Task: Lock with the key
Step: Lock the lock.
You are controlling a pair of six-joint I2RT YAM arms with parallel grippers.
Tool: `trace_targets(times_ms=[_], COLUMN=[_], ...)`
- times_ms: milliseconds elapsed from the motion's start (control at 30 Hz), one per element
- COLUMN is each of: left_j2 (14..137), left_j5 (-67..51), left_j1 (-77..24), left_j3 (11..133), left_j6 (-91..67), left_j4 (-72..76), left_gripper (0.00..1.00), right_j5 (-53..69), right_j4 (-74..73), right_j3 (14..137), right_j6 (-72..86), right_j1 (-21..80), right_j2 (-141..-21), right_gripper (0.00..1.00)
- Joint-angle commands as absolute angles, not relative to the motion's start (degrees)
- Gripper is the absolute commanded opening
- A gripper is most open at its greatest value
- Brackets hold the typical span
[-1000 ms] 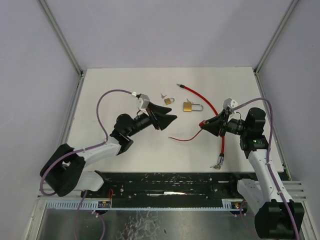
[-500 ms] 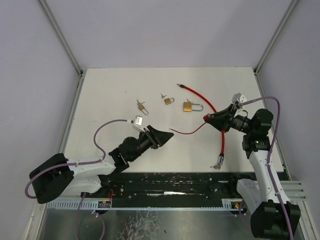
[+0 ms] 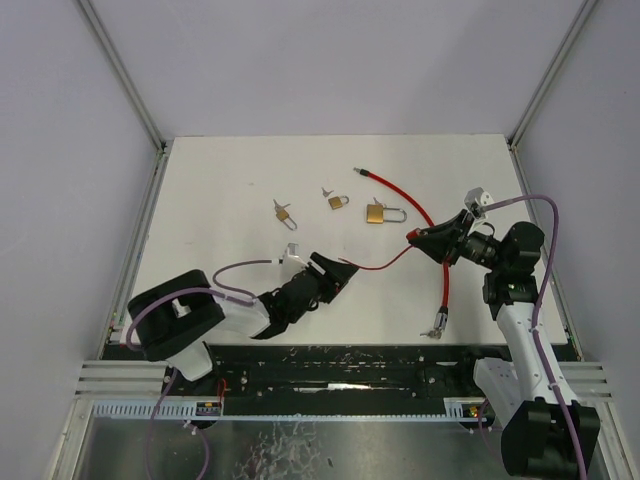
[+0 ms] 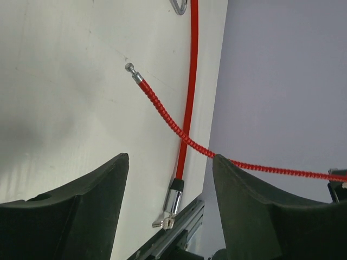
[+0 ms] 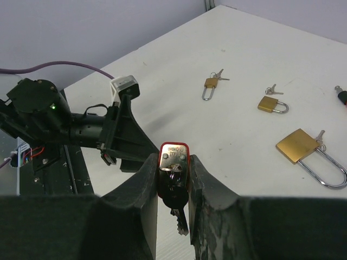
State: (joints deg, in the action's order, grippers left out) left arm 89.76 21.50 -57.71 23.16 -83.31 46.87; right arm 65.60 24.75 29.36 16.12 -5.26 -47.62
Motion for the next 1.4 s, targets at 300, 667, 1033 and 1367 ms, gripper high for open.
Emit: trace_targets(times_ms=[300,667,1033,1367], left_j2=[103.9,103.9,103.9,92.3], left_j5=[20.9,19.6,18.5,15.0], left_j1=[-54.9,-53.1,-52.9,-53.4], left_j3=[30.7,32.4,33.6,38.1], left_j6=[-94.9,-96.9,-92.4,-39.8], left_j4=[56.6,56.4,60.1,54.4], left_gripper=[0.47,0.46,0.02,0.0], right_j5=[65.4,66.2,66.9,68.3], right_j4=[29.0,29.7,29.2,20.7], right_j3=[29.3,28.9,28.9,31.3], right_j6=[17.1,17.1,16.5,10.2], right_j1=[-5.4,-5.4,-5.3,-5.3], right_j2=[-47.9,-48.7,-48.9,-50.3], right_gripper=[0.0,0.0,0.0,0.0])
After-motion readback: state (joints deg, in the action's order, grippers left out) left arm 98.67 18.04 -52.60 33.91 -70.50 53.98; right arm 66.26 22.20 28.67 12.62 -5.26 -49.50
